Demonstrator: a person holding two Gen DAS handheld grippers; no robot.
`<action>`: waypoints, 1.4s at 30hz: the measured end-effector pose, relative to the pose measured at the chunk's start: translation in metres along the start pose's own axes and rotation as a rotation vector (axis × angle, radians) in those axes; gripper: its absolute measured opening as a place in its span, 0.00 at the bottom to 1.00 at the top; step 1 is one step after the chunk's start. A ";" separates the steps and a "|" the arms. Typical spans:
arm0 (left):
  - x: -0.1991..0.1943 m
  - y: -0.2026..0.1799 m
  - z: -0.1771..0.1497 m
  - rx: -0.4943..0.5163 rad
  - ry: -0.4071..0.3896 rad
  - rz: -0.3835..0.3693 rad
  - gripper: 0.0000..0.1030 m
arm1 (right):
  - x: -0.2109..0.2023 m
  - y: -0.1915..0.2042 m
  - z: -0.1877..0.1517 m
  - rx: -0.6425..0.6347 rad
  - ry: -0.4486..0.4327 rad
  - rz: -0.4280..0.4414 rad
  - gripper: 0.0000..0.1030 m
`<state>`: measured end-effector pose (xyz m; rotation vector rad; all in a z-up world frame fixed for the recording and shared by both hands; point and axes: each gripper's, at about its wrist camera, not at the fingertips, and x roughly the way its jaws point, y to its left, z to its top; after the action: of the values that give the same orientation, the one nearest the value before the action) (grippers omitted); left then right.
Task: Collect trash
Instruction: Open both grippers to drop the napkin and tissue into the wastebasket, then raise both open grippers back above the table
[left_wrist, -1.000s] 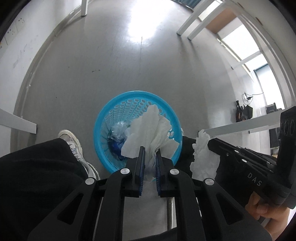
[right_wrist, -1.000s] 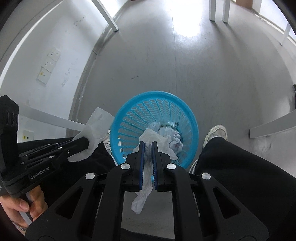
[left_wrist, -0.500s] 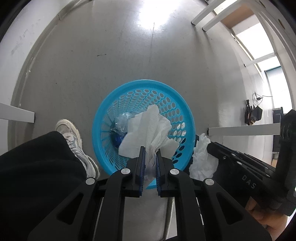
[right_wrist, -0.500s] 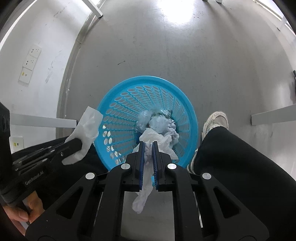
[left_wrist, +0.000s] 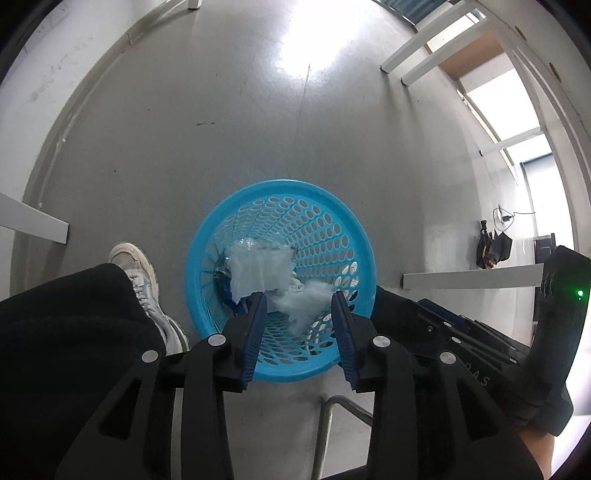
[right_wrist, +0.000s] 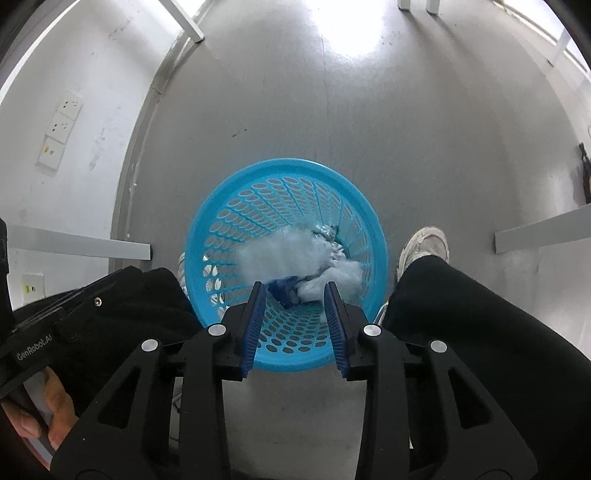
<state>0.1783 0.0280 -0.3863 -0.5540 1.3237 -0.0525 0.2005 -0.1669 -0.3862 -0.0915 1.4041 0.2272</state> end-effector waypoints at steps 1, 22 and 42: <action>-0.005 0.000 -0.001 0.000 -0.011 -0.009 0.35 | -0.004 0.003 -0.002 -0.016 -0.011 -0.005 0.31; -0.145 -0.018 -0.068 0.200 -0.309 0.098 0.49 | -0.126 0.023 -0.074 -0.141 -0.265 0.047 0.47; -0.315 -0.053 -0.103 0.372 -0.674 0.056 0.94 | -0.310 0.053 -0.118 -0.249 -0.611 0.074 0.68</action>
<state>0.0142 0.0536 -0.0941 -0.1833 0.6463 -0.0576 0.0296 -0.1702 -0.0975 -0.1606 0.7675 0.4494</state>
